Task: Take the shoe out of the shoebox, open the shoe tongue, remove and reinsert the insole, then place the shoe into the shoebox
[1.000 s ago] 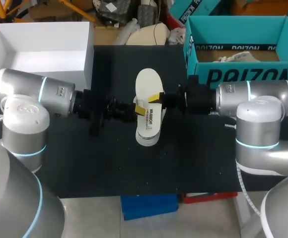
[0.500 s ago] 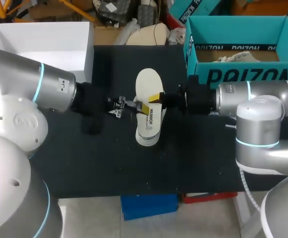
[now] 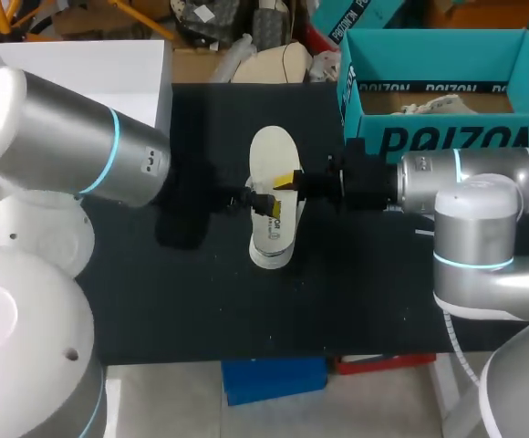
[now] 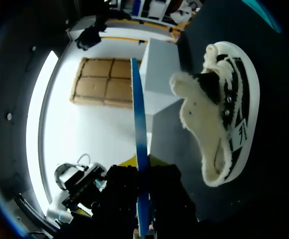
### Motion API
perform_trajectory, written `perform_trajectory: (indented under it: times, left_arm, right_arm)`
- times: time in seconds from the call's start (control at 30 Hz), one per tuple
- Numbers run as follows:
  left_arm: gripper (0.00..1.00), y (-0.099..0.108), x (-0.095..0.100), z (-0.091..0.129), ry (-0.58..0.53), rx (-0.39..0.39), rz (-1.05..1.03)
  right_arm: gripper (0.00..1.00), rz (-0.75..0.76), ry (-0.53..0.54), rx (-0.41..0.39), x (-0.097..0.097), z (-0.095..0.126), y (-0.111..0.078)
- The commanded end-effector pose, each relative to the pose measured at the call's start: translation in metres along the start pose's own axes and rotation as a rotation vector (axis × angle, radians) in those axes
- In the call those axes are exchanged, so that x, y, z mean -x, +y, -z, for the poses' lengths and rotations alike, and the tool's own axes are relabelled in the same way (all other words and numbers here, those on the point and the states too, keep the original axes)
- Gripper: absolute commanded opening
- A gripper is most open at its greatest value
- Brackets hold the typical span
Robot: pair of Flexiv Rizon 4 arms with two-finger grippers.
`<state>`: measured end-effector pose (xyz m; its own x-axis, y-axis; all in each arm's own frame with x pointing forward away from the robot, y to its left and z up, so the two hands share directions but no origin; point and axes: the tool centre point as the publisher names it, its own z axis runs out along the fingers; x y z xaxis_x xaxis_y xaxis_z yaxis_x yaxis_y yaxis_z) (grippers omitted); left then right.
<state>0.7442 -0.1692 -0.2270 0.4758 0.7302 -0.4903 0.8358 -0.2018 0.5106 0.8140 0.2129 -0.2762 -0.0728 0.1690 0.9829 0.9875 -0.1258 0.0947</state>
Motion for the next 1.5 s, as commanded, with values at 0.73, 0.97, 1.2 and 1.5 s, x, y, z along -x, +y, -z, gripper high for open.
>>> perform_trajectory:
  times: [0.73, 0.97, 1.2, 1.5]
  left_arm:
    - [1.0, 0.011, 0.016, -0.012, 0.791, -0.335, 0.37]
    - [1.0, 0.007, 0.014, -0.01, 0.79, -0.341, 0.352]
    - [1.0, 0.007, 0.012, -0.009, 0.727, -0.323, 0.361]
    - [1.0, 0.017, 0.003, -0.014, 0.64, -0.295, 0.379]
  right_arm:
    - [0.0, 0.0, -0.001, 0.004, 0.0, -0.002, -0.001]
    - [0.0, 0.0, -0.001, 0.004, 0.0, -0.002, -0.001]
    - [0.0, 0.0, -0.001, 0.004, 0.0, -0.002, -0.001]
    - [0.0, 0.0, -0.001, 0.004, 0.0, -0.002, -0.001]
